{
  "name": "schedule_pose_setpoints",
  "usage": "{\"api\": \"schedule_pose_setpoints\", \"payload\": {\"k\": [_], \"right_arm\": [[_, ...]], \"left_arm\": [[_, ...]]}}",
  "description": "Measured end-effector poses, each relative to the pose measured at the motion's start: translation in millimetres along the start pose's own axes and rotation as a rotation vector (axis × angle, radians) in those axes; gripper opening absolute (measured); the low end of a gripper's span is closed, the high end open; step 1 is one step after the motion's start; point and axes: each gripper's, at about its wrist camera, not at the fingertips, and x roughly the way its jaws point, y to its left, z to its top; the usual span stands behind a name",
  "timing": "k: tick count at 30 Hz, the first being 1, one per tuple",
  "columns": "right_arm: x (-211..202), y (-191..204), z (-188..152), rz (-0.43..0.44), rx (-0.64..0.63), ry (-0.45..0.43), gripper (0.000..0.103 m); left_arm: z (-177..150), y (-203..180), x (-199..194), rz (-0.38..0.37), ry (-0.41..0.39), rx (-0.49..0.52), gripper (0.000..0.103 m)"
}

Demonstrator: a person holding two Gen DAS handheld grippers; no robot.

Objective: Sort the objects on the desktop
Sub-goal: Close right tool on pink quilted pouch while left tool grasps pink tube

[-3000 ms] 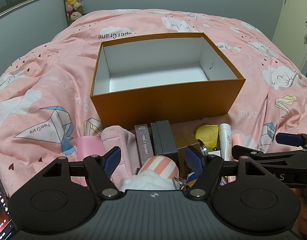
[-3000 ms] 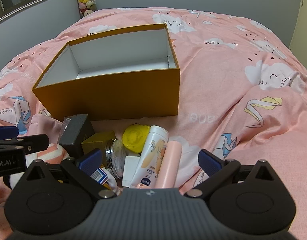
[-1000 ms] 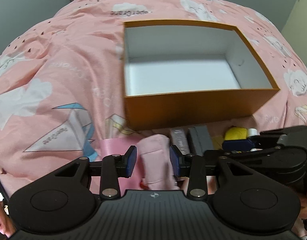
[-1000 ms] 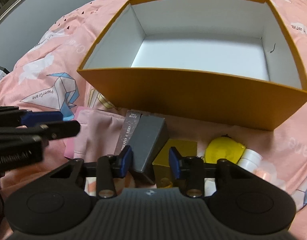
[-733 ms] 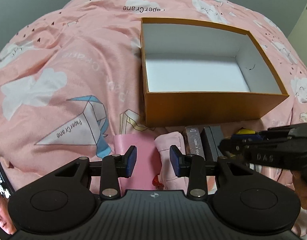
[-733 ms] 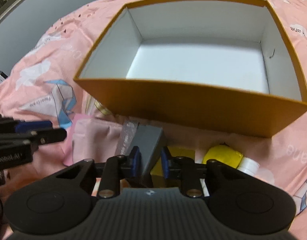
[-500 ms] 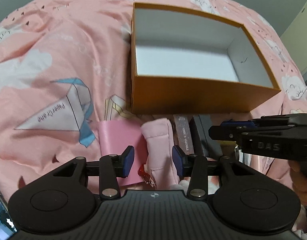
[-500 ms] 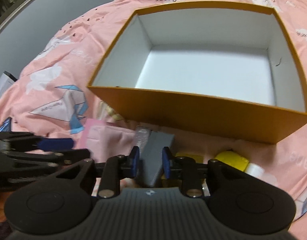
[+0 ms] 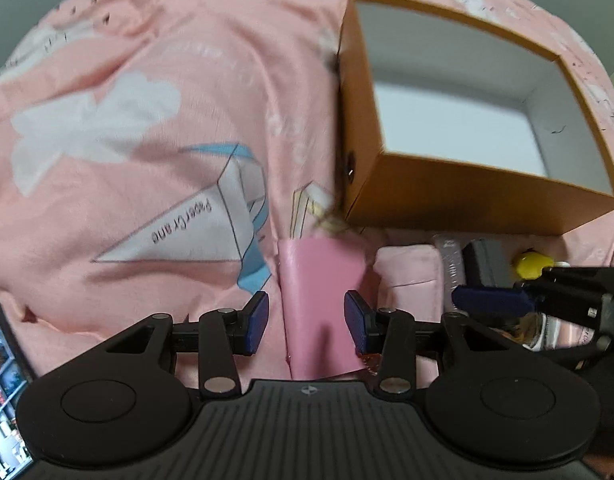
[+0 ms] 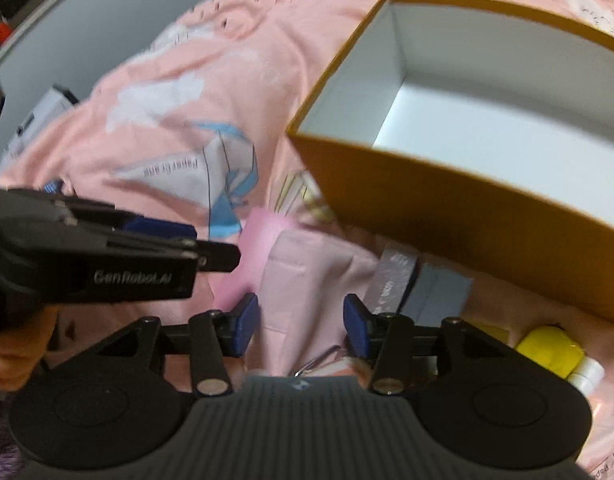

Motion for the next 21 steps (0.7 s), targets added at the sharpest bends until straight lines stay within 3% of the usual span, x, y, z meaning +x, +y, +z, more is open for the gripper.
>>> {"api": "schedule_pose_setpoints", "payload": {"k": [4,7,8,10,13,18,21], "right_arm": [[16.2,3.5,-3.4,0.003,-0.007,0.031,0.057],[23.6,4.5,-5.1,0.010,-0.007,0.055,0.056],[24.4,4.9,-5.5,0.009,-0.009,0.054,0.055],[22.0,3.1,-5.6,0.027,0.003,0.046,0.041],[13.9,-2.0,-4.9,0.029,0.029,0.026,0.035],[-6.0,-19.5,-6.0,0.016,0.098,-0.030,0.032],[-11.7,-36.9,-6.1,0.061,0.180,-0.030,0.031]], "left_arm": [[1.8,2.6,16.3,0.016,0.041,-0.006,0.048],[5.3,4.2,30.9,0.019,0.075,-0.015,0.048],[6.0,4.9,34.7,0.025,0.084,-0.022,0.049],[6.5,4.3,40.5,0.034,0.088,-0.021,0.054],[7.8,5.1,47.1,0.015,0.097,-0.030,0.060],[9.9,5.2,56.2,-0.025,0.109,-0.036,0.069],[9.2,2.1,62.9,-0.069,0.125,-0.041,0.070]]}}
